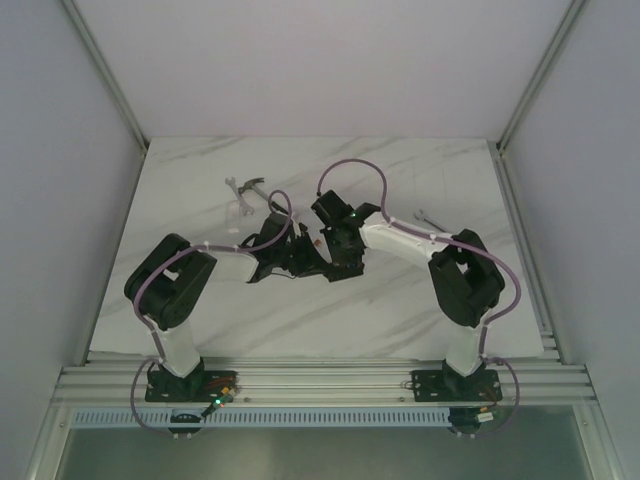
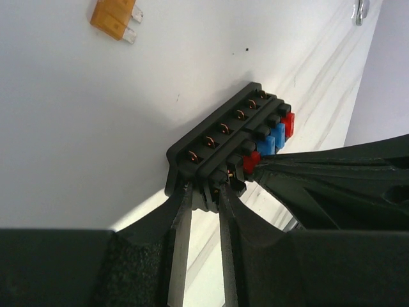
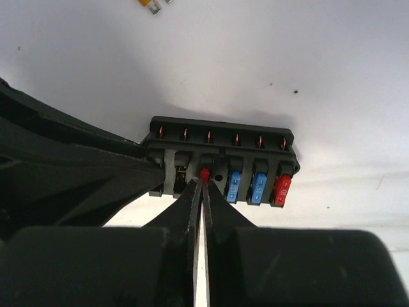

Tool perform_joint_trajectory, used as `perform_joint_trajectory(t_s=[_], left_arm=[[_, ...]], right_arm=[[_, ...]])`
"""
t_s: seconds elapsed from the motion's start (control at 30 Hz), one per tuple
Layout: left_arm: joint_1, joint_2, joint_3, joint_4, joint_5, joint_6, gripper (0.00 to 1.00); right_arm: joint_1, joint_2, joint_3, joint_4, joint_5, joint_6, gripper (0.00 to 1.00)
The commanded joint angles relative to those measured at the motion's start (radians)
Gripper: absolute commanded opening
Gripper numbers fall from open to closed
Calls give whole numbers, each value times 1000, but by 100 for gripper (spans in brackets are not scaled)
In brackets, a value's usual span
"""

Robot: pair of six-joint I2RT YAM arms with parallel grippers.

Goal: Snap on the fuse box
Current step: Install the fuse at the fuse box base.

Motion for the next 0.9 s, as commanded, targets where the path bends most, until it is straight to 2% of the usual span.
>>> perform_joint_trajectory(t_s=[0.0, 0.17, 0.33, 0.4, 0.43, 0.63, 0.73, 0.87], left_arm=[[26, 36, -20, -236, -116, 114, 32], [28, -5, 15, -289, -136, 157, 37], [28, -81, 39, -328, -169, 175, 47], [29, -126, 40, -361, -205, 184, 52], [31, -148, 39, -382, -229, 189, 55], [67, -253, 8, -443, -305, 189, 67], [81, -283, -8, -454, -327, 177, 70], [108, -305, -34, -460, -350, 170, 74]], right_arm=[[35, -43, -80, 34, -181, 32, 14], [34, -230, -106, 111, -119, 30, 27], [8, -307, -144, 205, -61, -28, 42], [-17, -304, -148, 239, -54, -70, 53], [-31, -294, -142, 251, -53, -89, 56], [-61, -206, -109, 367, -98, -178, 65], [-61, -166, -103, 400, -106, -196, 72], [-61, -123, -106, 453, -125, -214, 75]])
